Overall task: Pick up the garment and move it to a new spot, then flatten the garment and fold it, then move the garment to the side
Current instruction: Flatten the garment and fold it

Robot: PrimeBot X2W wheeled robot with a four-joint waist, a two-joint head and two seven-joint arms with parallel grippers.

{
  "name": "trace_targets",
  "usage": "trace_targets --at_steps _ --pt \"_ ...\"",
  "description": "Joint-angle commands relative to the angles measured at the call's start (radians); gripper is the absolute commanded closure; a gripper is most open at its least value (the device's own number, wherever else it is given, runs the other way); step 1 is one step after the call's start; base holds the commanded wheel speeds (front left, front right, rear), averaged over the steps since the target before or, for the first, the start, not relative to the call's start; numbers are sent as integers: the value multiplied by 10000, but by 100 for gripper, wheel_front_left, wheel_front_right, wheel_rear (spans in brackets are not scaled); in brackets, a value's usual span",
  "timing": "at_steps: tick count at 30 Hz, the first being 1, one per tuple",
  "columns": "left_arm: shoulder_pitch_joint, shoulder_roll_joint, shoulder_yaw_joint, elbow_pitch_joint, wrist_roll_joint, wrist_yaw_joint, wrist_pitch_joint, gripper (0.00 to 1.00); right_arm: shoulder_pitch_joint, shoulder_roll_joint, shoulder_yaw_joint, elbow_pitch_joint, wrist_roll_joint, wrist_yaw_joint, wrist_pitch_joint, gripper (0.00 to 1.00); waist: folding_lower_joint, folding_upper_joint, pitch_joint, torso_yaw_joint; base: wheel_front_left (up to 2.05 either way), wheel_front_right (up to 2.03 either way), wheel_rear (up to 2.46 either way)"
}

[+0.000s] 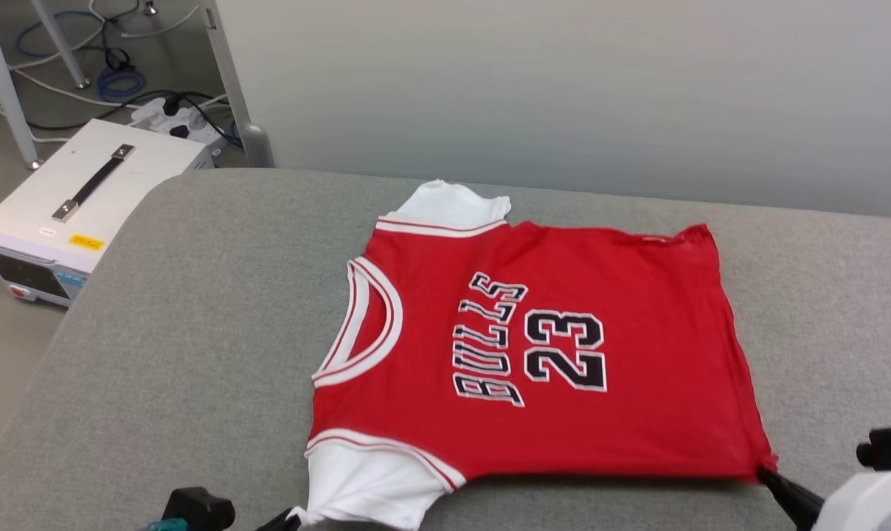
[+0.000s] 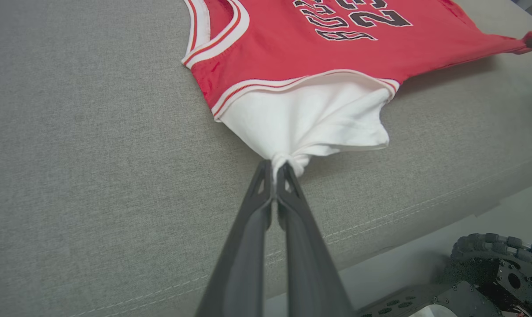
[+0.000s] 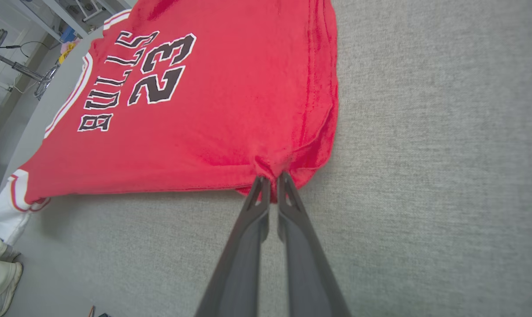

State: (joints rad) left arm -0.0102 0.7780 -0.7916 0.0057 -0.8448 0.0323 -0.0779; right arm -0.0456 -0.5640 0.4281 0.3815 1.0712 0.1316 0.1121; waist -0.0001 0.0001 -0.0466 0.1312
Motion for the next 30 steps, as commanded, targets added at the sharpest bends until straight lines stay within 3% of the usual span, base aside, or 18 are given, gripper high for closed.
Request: trace_targets --at_steps 1,6,14,25,30 --pt "260 237 16 -200 -51 116 56 100 393 -151 -116 -198 78 -9 187 100 1 -1 -151 47 0 0 0" --pt "589 696 41 -935 -136 230 168 100 1415 -375 -627 -1141 71 -9 886 100 1 -1 -126 56 0 0 0" --pt "-77 615 478 -1493 101 414 -192 100 1743 -94 -1929 -2456 -696 -9 1726 100 1 -1 405 -22 0 0 0" --pt "-2863 -7 893 -775 508 -178 329 100 -92 956 -3533 -3363 -2241 -9 3598 100 1 -1 1885 -291 0 0 0" --pt "-3771 -197 1007 -53 551 -395 543 100 -1006 1276 -3658 -3279 -2752 -9 4228 100 1 -1 2592 -425 0 0 0"
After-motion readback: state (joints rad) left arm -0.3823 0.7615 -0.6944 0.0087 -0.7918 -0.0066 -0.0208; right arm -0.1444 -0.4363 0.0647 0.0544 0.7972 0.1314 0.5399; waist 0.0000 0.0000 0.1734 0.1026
